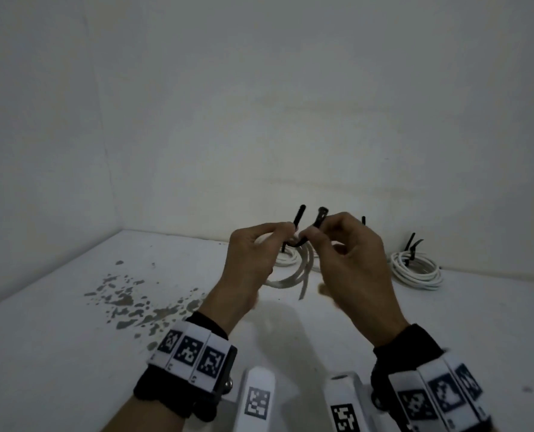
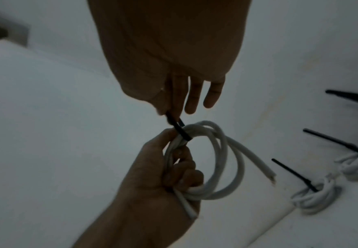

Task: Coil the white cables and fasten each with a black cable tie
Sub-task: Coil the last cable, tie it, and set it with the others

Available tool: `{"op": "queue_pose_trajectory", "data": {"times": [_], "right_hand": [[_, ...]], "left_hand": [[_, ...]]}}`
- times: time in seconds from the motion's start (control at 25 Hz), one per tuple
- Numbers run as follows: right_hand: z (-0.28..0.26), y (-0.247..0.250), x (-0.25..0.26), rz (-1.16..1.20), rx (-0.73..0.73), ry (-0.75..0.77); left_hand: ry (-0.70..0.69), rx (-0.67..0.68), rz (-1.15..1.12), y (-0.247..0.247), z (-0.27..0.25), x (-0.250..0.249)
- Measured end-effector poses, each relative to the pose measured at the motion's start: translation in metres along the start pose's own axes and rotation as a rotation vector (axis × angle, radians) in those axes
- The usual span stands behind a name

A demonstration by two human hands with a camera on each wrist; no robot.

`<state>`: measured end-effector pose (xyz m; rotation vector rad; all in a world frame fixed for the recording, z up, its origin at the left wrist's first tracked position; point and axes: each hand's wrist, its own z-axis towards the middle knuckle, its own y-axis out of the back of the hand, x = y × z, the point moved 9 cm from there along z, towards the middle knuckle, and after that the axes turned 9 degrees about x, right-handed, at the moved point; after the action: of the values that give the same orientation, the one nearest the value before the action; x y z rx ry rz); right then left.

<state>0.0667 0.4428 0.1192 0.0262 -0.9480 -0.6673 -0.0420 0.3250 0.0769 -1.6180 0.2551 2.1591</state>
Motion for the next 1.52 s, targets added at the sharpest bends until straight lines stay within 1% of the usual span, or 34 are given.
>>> {"op": "queue_pose_trajectory", "data": {"times": [0.08, 0.16, 0.4, 0.48, 0.64, 0.8, 0.92, 1.04, 1.12, 1.2, 1.28, 1.4, 1.52], "right_hand": [[0.000, 0.011, -0.007, 0.101, -0.061, -0.094], [-0.001, 0.013, -0.005, 0.065, -0.061, -0.093], [-0.005, 0.014, 0.005, -0.132, -0.118, -0.007], [-0.006, 0.012, 0.004, -0.191, -0.121, -0.010], [-0.004, 0.011, -0.005, -0.184, -0.127, -0.060], [-0.002, 0.008, -0.007, -0.215, -0.074, -0.075], [-0.002, 0.006, -0.008, -0.225, -0.017, -0.093], [-0.001, 0.007, -0.008, -0.242, 0.004, -0.093], [0.000, 0.006, -0.010, -0.259, 0.014, -0.096], [-0.001, 0.005, -0.011, -0.244, 0.011, -0.096], [-0.001, 0.006, -0.010, -0.224, -0.013, -0.087], [-0.002, 0.012, -0.009, -0.149, -0.066, -0.085], [-0.004, 0.011, -0.006, -0.128, -0.100, -0.069]], "left_hand": [[-0.135, 0.073, 0.131, -0.009, -0.003, -0.015], [-0.185, 0.095, 0.184, -0.012, -0.005, -0.019], [-0.200, 0.035, 0.224, -0.011, -0.002, -0.017], [-0.227, 0.011, 0.251, -0.010, -0.003, -0.017], [-0.270, 0.006, 0.286, -0.008, -0.001, -0.016], [-0.325, 0.002, 0.379, -0.006, -0.001, -0.016], [-0.367, -0.037, 0.471, -0.002, -0.002, -0.019], [-0.432, -0.052, 0.543, -0.003, -0.005, -0.025], [-0.491, -0.054, 0.610, -0.006, -0.010, -0.031], [-0.581, -0.061, 0.713, -0.013, -0.017, -0.038], [-0.642, -0.071, 0.748, -0.018, -0.021, -0.044], [-0.621, -0.115, 0.659, -0.014, -0.020, -0.046], [-0.575, -0.120, 0.632, -0.011, -0.017, -0.043]]}}
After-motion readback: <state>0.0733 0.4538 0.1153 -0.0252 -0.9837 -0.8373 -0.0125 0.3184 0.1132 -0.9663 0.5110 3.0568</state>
